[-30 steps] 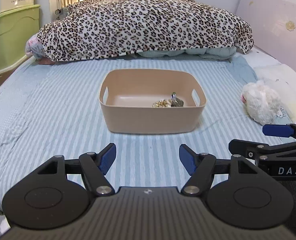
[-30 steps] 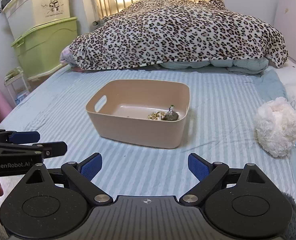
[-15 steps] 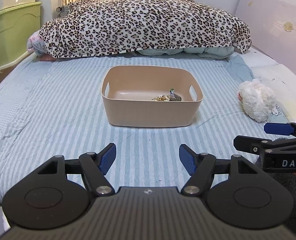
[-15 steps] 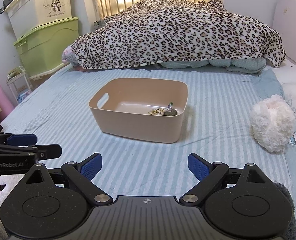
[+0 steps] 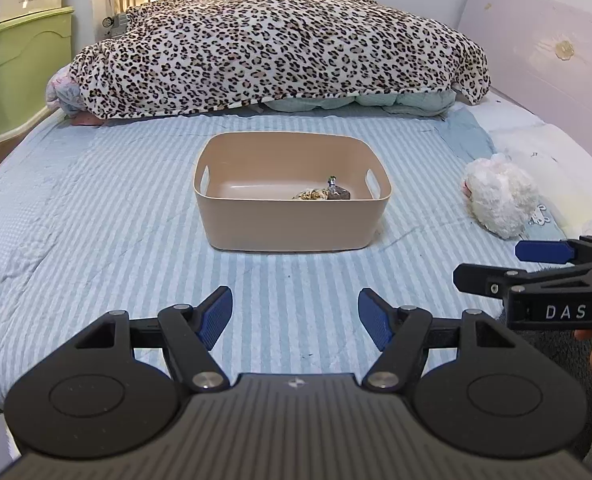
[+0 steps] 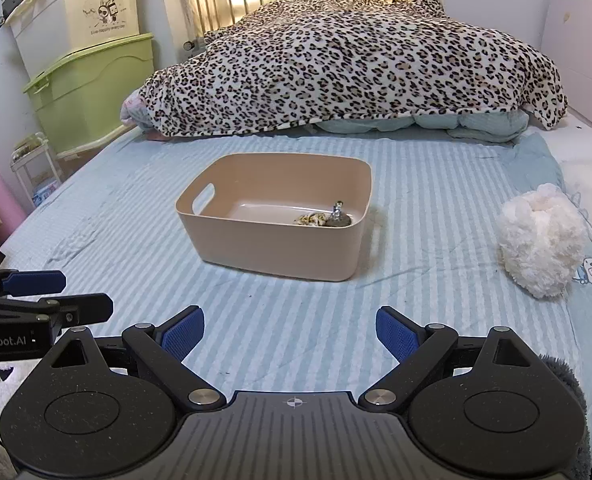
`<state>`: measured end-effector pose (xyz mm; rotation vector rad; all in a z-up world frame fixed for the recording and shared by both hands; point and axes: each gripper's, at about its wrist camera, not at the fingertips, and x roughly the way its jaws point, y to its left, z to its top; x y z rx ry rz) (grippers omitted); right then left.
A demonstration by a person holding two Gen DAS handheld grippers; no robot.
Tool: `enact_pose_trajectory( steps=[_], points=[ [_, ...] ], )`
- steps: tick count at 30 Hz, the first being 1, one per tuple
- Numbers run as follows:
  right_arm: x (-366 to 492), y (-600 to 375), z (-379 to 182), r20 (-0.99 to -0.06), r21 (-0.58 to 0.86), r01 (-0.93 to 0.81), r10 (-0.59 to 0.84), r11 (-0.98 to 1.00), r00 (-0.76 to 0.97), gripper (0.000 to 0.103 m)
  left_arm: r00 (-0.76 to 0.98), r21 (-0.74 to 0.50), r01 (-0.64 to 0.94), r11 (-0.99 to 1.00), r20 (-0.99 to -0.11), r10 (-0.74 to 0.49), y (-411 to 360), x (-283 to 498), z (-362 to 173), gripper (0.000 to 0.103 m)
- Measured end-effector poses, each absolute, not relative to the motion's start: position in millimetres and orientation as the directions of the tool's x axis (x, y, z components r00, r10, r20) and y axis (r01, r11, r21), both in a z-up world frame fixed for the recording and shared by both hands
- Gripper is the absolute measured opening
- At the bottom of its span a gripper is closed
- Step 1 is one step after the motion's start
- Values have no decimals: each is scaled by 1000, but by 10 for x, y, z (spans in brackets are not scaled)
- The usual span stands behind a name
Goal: Organize objects
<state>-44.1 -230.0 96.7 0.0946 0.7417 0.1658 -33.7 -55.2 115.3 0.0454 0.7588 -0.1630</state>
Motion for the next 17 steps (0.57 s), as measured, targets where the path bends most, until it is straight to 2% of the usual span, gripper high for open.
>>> enact_pose_trajectory(
  steps=[12, 17],
  points=[
    [-442, -2326, 965, -664, 144, -105, 175, 984, 727, 94, 703, -35, 178, 983, -695, -152, -579, -318, 1140, 71],
    [-438, -2329, 959, -664, 143, -105, 175, 984, 727, 94, 702, -47, 172, 984, -695, -156, -566, -307, 1138, 75]
  ],
)
